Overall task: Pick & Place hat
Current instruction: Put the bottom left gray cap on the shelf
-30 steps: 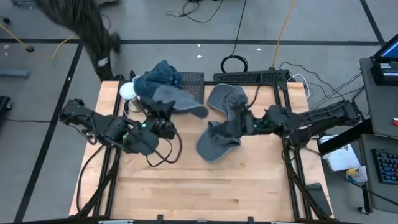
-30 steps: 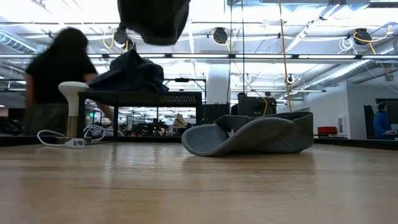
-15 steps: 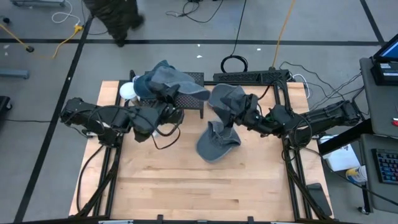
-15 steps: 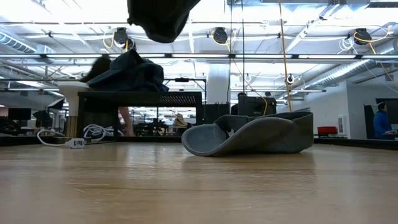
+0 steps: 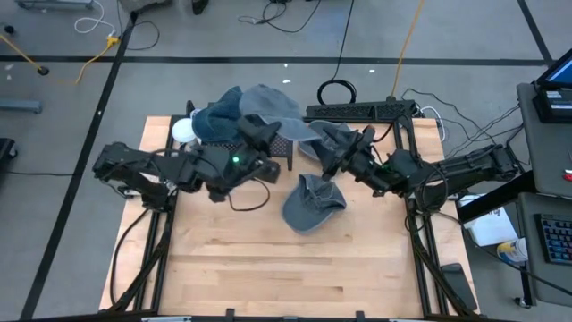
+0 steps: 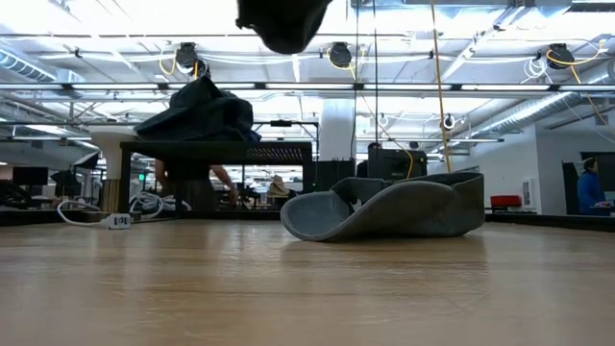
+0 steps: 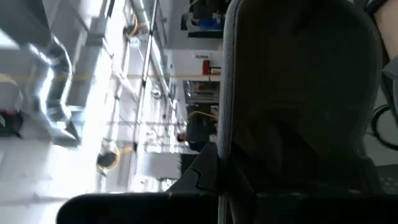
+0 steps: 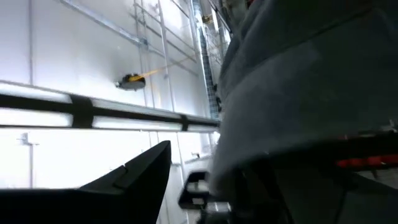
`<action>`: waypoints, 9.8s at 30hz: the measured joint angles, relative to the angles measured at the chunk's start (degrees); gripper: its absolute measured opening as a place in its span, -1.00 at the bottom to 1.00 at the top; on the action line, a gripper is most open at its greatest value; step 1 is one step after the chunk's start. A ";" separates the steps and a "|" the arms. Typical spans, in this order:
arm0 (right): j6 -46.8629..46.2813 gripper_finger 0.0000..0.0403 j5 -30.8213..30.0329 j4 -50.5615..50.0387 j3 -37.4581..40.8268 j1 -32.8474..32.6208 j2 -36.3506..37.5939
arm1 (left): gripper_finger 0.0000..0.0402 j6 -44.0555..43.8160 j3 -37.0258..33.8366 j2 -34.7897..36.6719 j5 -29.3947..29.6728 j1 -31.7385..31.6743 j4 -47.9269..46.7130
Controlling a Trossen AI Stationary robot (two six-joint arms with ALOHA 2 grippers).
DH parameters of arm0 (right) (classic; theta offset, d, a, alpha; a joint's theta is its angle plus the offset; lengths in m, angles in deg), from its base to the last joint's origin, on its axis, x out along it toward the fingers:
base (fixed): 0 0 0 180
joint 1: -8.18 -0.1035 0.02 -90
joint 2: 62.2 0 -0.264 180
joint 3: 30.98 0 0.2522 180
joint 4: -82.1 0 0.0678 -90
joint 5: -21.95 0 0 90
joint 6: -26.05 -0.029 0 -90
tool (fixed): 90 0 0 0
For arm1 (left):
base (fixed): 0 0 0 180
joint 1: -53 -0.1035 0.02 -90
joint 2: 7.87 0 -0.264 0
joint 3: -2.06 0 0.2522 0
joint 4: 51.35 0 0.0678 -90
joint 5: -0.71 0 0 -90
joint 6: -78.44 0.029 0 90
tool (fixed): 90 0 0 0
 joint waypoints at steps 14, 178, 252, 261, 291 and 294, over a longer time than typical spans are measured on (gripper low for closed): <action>7.36 -0.43 -1.76 2.57 -0.02 -0.59 -0.04 | -0.93 11.79 0.00 -5.82 -0.98 0.31 10.58; 30.01 -1.00 96.79 2.28 -3.21 54.36 -20.71 | 0.41 -108.88 -0.02 27.57 -102.82 -57.67 -39.12; 44.18 0.11 66.35 -18.93 -5.73 48.24 -31.22 | 0.41 -109.07 -0.02 27.57 -103.21 -57.61 -38.79; 45.72 0.11 60.45 -25.36 -5.70 47.50 -27.41 | 0.41 -109.03 -0.02 27.57 -103.26 -57.61 -38.78; 47.09 0.11 51.89 -32.81 -5.64 44.13 -23.63 | 0.41 -107.71 -0.02 27.46 -103.93 -57.61 -38.77; 47.45 0.11 49.95 -33.02 -5.66 42.93 -23.63 | 0.41 -107.69 -0.02 27.46 -103.93 -57.59 -38.77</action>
